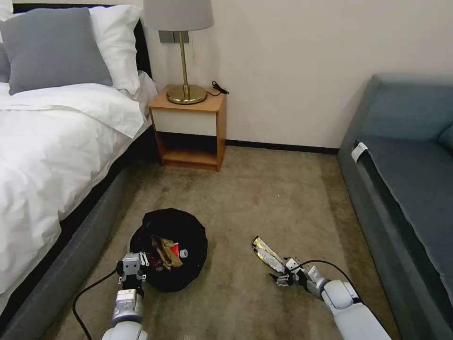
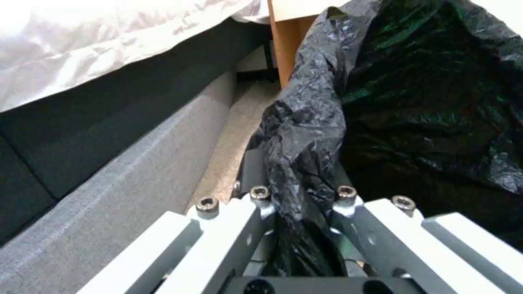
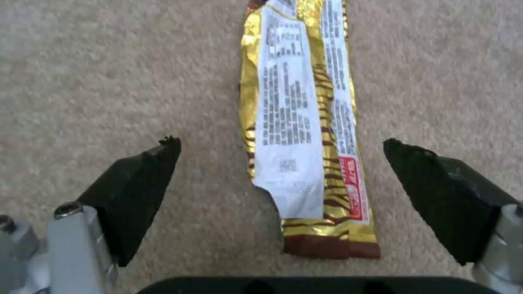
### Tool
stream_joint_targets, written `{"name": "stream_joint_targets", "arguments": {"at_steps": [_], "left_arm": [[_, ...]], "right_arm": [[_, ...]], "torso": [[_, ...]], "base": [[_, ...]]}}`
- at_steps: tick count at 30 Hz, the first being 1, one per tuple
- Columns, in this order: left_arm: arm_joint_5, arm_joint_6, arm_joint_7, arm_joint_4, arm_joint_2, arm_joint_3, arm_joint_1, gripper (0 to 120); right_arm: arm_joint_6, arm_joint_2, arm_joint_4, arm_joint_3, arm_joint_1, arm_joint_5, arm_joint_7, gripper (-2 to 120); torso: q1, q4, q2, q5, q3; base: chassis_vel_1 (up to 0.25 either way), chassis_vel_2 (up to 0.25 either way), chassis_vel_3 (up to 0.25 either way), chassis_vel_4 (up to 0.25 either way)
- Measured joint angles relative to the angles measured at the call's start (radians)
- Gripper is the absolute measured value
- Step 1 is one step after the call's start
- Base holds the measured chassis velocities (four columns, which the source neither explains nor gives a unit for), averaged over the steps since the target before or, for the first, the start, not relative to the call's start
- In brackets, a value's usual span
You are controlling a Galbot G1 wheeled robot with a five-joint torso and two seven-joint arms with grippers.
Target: Pick up the trash bin, then pick up the garbage on the floor and place it into the trash bin.
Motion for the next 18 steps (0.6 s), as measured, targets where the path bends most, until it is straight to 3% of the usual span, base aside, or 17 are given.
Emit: {"name": "stream_joint_targets", "arguments": {"at_steps": [18], "left_arm": [[0.004,-0.001,0.0,0.014,0.0,0.0,-0.009,4]], "right_arm": [[-0.001,0.006,-0.078,0.0,0.051,0.007,-0.021,96]], "torso": [[0.0,0.0,0.0,0.0,0.0]], "base": [[0.0,0.0,0.0,0.0]]}}
